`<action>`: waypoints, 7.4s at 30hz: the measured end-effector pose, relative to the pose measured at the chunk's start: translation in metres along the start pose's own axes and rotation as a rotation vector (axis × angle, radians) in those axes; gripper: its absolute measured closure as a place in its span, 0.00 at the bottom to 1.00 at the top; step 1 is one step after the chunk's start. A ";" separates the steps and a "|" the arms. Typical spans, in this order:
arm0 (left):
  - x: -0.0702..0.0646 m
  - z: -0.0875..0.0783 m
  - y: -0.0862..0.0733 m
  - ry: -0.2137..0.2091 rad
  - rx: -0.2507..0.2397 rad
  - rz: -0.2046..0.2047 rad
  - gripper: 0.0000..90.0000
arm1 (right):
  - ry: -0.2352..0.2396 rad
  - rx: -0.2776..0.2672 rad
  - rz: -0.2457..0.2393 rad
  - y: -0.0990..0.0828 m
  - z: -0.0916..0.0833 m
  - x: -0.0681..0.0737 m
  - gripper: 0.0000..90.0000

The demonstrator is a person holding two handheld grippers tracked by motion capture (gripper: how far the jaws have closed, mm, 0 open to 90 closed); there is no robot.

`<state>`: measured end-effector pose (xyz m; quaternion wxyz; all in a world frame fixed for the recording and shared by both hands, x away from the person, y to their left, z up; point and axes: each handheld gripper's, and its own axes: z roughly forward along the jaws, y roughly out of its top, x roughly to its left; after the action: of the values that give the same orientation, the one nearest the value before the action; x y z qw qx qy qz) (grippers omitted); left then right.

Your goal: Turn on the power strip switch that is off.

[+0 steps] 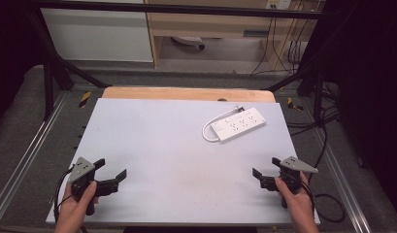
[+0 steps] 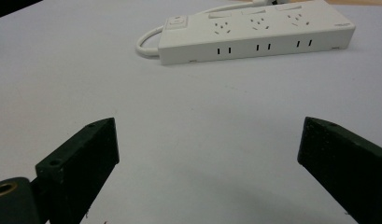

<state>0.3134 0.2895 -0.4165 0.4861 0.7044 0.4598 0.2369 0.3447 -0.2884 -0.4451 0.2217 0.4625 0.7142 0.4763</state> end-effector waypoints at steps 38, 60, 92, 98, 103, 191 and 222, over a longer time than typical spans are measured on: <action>0.000 0.011 -0.001 -0.012 0.043 0.045 0.07 | 0.034 -0.101 -0.013 0.042 -0.019 0.016 0.04; 0.004 0.030 0.005 -0.025 0.045 0.050 0.08 | 0.054 -0.071 -0.057 0.095 0.016 0.014 0.03; 0.004 0.028 0.003 -0.021 0.042 0.046 0.07 | -0.001 -0.029 -0.036 0.141 0.053 -0.008 0.04; 0.003 0.029 0.003 -0.031 0.049 0.056 0.07 | -0.008 -0.025 -0.034 0.150 0.059 -0.011 0.04; 0.000 0.028 0.002 -0.035 0.052 0.065 0.07 | -0.019 -0.032 -0.015 0.155 0.063 -0.015 0.05; -0.006 0.029 0.003 -0.054 0.063 0.111 0.07 | -0.086 0.105 -0.049 0.145 0.170 -0.014 0.82; -0.006 0.029 0.004 -0.036 0.045 0.111 0.07 | -0.058 0.112 -0.103 0.132 0.186 -0.005 1.00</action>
<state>0.3348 0.2704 -0.4245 0.4644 0.7438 0.4163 0.2403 0.5476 -0.1883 -0.4119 0.2402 0.4506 0.7557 0.4100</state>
